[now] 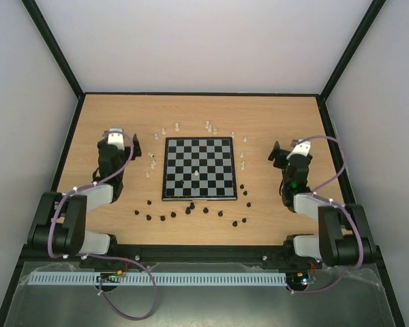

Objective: Set up the chess pieces on the board
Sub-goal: Pick up the chess piece at the center of the board.

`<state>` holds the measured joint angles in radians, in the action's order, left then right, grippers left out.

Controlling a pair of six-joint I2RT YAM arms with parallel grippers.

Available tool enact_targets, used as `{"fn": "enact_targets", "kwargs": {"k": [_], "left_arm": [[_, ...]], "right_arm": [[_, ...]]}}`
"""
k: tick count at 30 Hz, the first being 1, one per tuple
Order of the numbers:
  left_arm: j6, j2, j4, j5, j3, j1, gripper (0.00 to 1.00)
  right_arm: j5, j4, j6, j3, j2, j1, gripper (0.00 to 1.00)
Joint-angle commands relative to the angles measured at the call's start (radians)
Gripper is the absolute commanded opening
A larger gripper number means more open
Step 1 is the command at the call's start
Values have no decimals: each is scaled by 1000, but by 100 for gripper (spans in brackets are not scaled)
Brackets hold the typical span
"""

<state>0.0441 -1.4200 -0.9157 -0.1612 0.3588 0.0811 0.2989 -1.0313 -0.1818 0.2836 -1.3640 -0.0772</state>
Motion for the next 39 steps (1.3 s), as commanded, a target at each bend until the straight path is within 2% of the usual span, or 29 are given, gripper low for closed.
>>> {"fn": "enact_targets", "kwargs": {"k": [1,6,8,10,13,14,17,21,25,27,30,34,37,39], "left_arm": [[66,123,257,53,137,44,99],[199,265,383,61,218,100,100],[259,292,473,56,321,110,99],[293,297,621,81,457,113,100],[334,301,892,123,634,115,100],[344,310,935,149,668,115,99],[401,366,995,211,699,115,99],[471,455,1098,248,701,115,100],[492,521,1148,340,633,111,99],[544,556,1133,368,569,105,99],[593,618,1017,466,449,94,99],[615,599,953,533,359,93,100],[605,574,952,556,335,100,99],[622,558,989,513,326,108,99]], "right_arm": [[-105,292,-56,149,172,-2,99],[-220,742,-212,518,223,-3,99],[-285,907,-276,676,206,-3,99],[-390,1020,-299,794,184,-3,99],[-507,1116,-274,867,172,-2,99],[-500,1144,-284,872,182,-2,99],[-351,1232,-412,838,235,-1,99],[-453,1237,-395,784,293,4,99],[-548,1304,-400,770,296,4,99],[-591,1312,-413,745,294,4,99],[-606,1318,-431,709,271,2,98],[-629,1231,-446,626,255,-13,99],[-598,1216,-424,600,229,-80,99],[-533,1222,-400,599,189,-165,99]]}}
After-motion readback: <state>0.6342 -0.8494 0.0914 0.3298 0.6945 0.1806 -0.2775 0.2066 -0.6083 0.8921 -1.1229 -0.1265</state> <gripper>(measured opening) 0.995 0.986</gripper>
